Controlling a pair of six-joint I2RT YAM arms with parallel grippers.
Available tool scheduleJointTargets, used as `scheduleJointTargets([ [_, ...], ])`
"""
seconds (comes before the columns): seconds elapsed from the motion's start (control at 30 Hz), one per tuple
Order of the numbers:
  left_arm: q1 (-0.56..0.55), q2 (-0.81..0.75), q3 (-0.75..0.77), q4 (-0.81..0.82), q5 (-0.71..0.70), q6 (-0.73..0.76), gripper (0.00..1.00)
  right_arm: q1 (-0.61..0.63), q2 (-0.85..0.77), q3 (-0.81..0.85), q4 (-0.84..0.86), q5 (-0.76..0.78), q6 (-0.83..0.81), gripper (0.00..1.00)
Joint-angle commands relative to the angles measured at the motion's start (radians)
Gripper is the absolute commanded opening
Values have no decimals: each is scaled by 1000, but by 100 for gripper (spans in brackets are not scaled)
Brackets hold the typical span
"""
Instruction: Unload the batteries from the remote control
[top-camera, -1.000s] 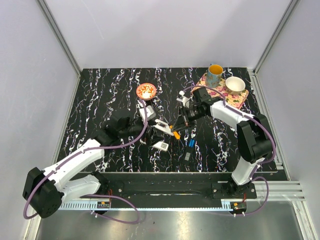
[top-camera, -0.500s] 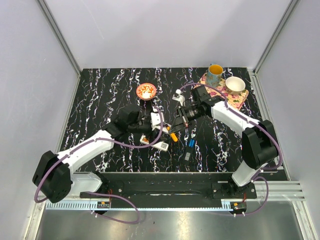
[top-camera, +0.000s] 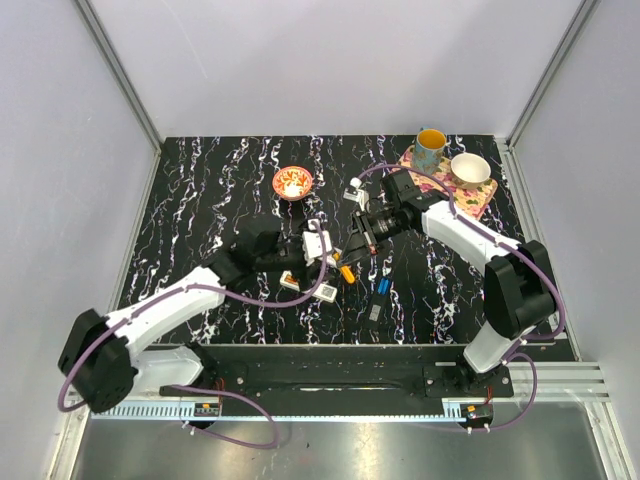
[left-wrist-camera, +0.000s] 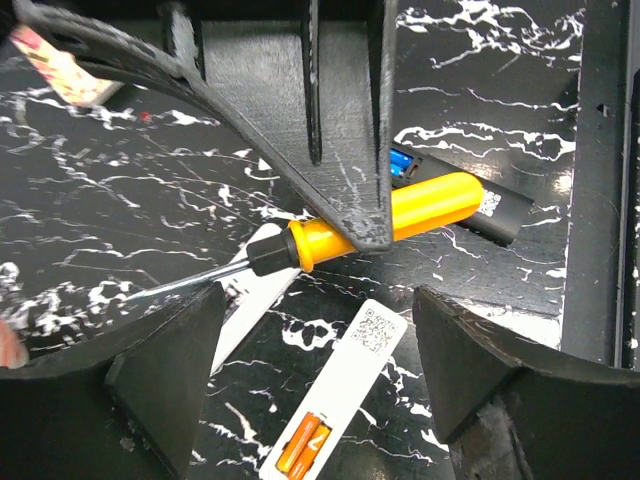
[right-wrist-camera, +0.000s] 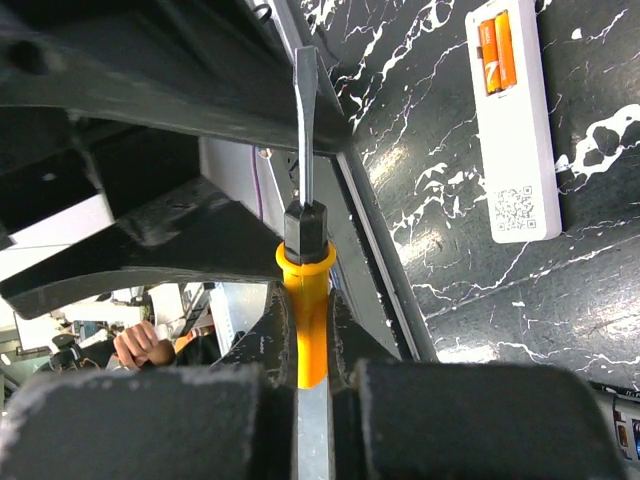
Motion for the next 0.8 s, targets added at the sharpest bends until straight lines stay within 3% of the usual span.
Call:
scheduleJointTargets([
  [0.0, -30, -172, -49, 62, -128, -2, 82, 20, 20, 50, -8, 24, 4, 0],
  [0.1, -40, -226, -68, 62, -145, -2, 86, 18, 29, 49, 3, 14, 10, 0],
  [0.27, -63, -184, -42, 62, -121, 64, 88, 24, 22, 38, 8, -9, 2, 0],
  [0.63, -66, -6, 46, 55, -90, 153, 85, 38, -21, 17, 1, -33, -13, 0],
  [0.77, -66, 0, 44, 48, -93, 148, 77, 38, -30, 17, 0, -29, -16, 0],
])
